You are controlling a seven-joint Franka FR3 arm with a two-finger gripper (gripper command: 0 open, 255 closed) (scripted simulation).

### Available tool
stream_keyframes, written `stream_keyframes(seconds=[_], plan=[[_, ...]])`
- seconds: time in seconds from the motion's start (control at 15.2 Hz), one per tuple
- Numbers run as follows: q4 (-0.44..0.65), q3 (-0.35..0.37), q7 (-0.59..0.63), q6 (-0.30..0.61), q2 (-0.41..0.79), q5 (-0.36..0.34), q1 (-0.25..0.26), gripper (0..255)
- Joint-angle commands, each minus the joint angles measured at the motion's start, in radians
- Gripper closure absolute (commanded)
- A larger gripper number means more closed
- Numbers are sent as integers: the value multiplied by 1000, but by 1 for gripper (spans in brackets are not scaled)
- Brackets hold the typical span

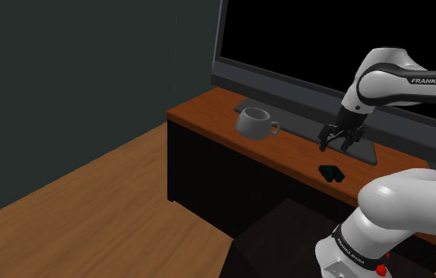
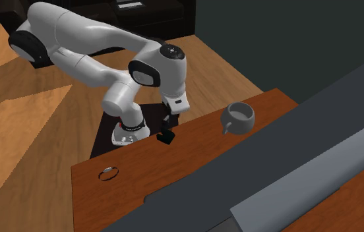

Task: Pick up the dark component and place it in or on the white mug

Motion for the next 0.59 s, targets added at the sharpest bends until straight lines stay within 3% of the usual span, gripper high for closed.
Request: stream_keyframes(seconds=[0.0,0.07,0.53], plan=[[-52,-23,7,10,-21,-28,-47,0],[-75,-36,9,18,-26,-43,-71,0],[-144,-60,10,115,3,-72,-87,0]])
